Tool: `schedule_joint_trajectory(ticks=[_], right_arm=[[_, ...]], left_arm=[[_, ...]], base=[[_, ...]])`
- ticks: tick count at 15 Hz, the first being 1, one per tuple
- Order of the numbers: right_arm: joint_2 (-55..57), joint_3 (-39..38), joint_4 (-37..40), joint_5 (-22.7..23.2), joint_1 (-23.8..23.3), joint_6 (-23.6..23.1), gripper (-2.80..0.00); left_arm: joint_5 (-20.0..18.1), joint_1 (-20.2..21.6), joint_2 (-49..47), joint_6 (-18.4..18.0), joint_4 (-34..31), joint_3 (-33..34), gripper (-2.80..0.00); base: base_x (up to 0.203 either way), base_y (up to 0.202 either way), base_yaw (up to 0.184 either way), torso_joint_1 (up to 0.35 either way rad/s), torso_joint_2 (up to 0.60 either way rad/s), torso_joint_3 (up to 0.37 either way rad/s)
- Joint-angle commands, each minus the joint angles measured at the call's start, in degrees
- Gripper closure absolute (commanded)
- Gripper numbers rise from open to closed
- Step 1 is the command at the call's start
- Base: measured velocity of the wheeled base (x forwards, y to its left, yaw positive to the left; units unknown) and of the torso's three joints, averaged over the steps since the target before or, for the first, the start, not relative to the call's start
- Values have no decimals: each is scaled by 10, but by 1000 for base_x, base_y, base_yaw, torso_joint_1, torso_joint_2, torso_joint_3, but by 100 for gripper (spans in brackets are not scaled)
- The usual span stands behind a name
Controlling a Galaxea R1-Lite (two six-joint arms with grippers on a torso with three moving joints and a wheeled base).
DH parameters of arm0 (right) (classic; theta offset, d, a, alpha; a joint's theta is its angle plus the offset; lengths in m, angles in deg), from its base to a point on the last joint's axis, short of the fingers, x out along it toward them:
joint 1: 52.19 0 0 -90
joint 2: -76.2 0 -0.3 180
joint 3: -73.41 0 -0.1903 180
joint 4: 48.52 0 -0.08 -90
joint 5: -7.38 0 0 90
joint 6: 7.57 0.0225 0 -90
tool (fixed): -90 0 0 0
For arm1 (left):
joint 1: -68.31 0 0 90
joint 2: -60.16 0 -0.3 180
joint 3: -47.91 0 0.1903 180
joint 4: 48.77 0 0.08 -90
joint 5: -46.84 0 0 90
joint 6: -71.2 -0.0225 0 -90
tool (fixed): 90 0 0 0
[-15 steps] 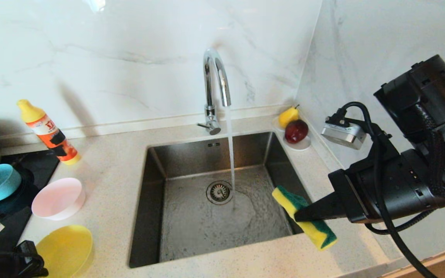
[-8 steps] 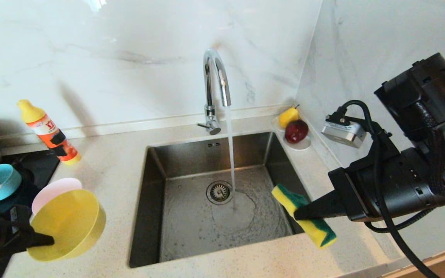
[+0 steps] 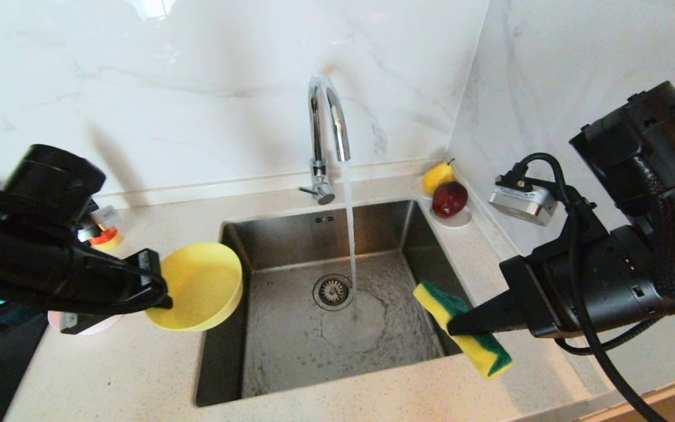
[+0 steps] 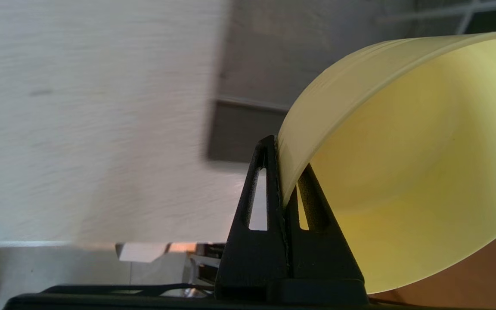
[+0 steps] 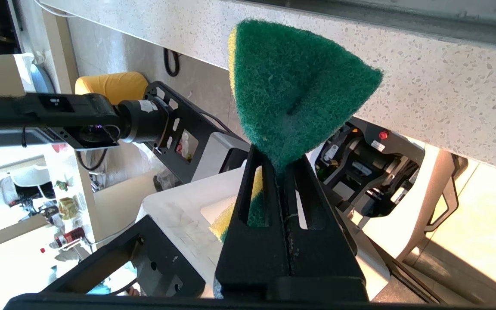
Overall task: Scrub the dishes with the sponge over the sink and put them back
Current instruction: Wash the bowl
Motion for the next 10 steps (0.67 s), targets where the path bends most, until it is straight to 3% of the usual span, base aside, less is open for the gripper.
schedule_joint_trajectory(ticks=[1,5,10], right_arm=[[-2,0,2,1,0,1,0],[-8,-7,2,2,0,1,0],[-9,-9,3,3,1,1,0]], left_arm=[[8,-46,-88,24,1,-38,0],[26,-89,-199,90,29,-103,0],[30,-112,-289,164,28,-218,0]], base=[[0,0,0,0,0,0],[0,0,0,0,0,0],[0,0,0,0,0,0]])
